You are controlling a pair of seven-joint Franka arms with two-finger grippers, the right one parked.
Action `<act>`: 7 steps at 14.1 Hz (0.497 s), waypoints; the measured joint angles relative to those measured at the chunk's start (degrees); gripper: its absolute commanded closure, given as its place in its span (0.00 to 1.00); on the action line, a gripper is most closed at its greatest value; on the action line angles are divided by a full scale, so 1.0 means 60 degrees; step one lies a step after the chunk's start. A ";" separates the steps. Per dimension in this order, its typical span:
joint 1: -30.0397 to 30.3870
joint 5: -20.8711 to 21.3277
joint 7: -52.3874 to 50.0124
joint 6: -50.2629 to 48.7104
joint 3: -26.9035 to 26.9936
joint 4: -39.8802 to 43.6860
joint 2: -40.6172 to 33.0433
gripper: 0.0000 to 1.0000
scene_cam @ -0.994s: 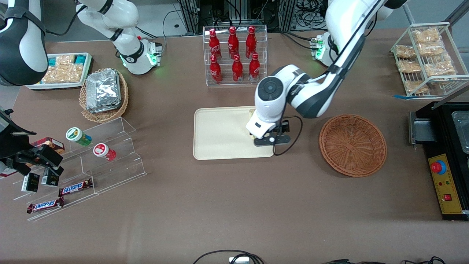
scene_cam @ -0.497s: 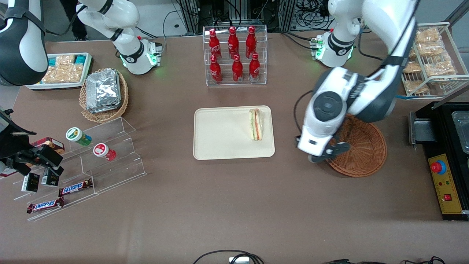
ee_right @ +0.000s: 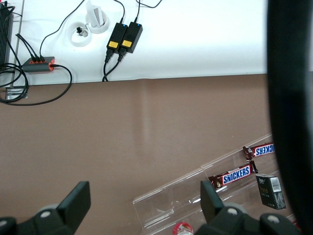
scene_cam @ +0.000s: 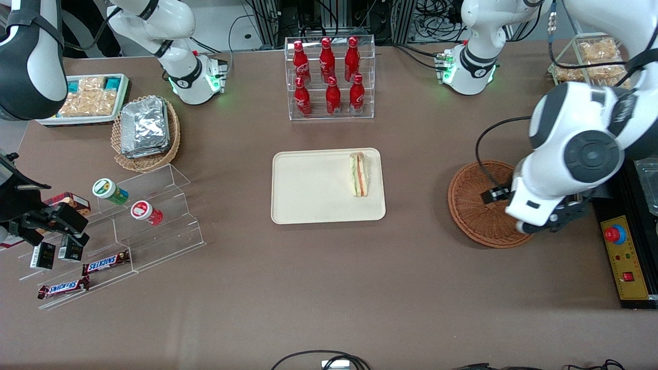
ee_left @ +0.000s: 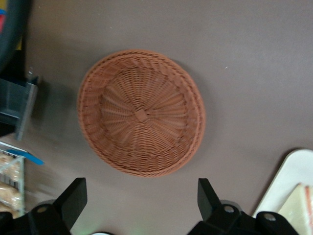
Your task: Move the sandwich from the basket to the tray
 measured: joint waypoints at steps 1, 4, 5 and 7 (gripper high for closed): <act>0.0188 -0.0035 0.0668 -0.0289 0.0043 0.0017 -0.0186 0.00; 0.0248 -0.0541 0.2428 -0.0671 0.0917 0.0021 -0.0864 0.00; 0.0244 -0.0739 0.3125 -0.0746 0.1267 0.0021 -0.1101 0.00; 0.0248 -0.0984 0.4441 -0.0999 0.1856 0.0020 -0.1516 0.00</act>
